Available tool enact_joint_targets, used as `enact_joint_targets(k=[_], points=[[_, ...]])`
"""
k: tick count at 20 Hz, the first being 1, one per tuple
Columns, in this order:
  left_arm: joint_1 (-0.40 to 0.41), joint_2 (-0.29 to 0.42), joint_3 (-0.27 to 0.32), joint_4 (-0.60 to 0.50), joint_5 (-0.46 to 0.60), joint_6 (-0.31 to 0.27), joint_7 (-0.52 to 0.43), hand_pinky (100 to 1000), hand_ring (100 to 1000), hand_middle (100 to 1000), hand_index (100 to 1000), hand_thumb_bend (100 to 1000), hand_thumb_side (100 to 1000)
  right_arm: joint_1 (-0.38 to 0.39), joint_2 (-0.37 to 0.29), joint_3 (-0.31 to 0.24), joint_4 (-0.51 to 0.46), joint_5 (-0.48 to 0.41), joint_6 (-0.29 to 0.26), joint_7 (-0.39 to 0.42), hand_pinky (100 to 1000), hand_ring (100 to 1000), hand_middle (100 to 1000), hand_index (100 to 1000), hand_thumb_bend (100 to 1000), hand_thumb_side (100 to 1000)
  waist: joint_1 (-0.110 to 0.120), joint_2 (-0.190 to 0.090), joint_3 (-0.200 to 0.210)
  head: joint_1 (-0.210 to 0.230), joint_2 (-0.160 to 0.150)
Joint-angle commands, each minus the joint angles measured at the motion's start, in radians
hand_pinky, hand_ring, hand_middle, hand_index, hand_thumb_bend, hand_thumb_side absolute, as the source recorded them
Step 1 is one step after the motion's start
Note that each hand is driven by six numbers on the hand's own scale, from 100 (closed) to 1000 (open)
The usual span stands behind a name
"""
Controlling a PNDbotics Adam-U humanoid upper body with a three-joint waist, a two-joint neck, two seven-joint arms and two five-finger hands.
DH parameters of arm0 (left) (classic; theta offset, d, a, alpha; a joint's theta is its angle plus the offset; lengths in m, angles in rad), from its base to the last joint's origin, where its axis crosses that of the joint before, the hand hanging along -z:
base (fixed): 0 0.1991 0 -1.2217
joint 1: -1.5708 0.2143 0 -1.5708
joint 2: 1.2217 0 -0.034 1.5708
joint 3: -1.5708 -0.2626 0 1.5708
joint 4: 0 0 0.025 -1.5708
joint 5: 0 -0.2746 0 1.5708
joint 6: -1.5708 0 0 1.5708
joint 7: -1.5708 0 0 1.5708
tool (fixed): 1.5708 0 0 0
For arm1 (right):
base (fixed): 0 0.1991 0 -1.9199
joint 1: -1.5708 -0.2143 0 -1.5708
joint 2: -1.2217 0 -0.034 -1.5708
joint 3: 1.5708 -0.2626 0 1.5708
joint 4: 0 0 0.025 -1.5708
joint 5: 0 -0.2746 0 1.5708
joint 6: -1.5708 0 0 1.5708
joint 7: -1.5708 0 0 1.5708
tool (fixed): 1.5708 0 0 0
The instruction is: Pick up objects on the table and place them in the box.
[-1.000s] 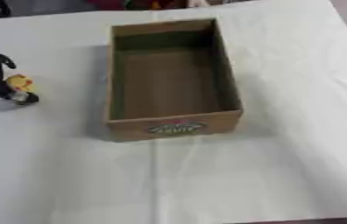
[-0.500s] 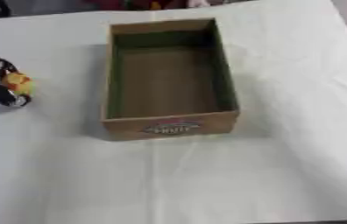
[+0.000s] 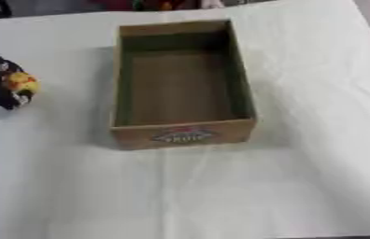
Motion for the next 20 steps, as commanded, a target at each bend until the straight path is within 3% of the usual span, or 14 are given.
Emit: enact_joint_targets(k=[1, 5, 13, 20], points=[[-0.022, 0.034, 0.006, -0.035, 0.006, 0.003, -0.007, 395, 586, 697, 849, 100, 269, -0.009, -0.021, -0.008, -0.014, 0.005, 0.000, 0.001, 607, 606, 690, 831, 100, 811, -0.002, -0.025, 0.001, 0.000, -0.011], [-0.025, 0.042, 0.003, -0.076, -0.008, -0.004, -0.008, 389, 579, 703, 842, 100, 189, -0.007, -0.021, -0.008, -0.014, 0.004, 0.000, 0.000, 608, 607, 690, 831, 100, 813, 0.000, -0.029, 0.002, -0.002, -0.011], [-0.047, 0.033, -0.015, -0.284, -0.016, -0.001, 0.130, 320, 508, 587, 755, 100, 250, -0.008, -0.023, -0.009, -0.014, 0.000, -0.001, -0.001, 608, 607, 690, 832, 100, 809, 0.001, -0.033, 0.003, -0.022, -0.004], [-0.111, -0.043, -0.074, -0.478, -0.048, -0.036, 0.189, 309, 496, 544, 741, 100, 285, -0.019, -0.023, -0.004, -0.014, -0.009, -0.004, 0.004, 608, 608, 690, 831, 100, 808, -0.001, -0.038, -0.008, -0.045, -0.001]])
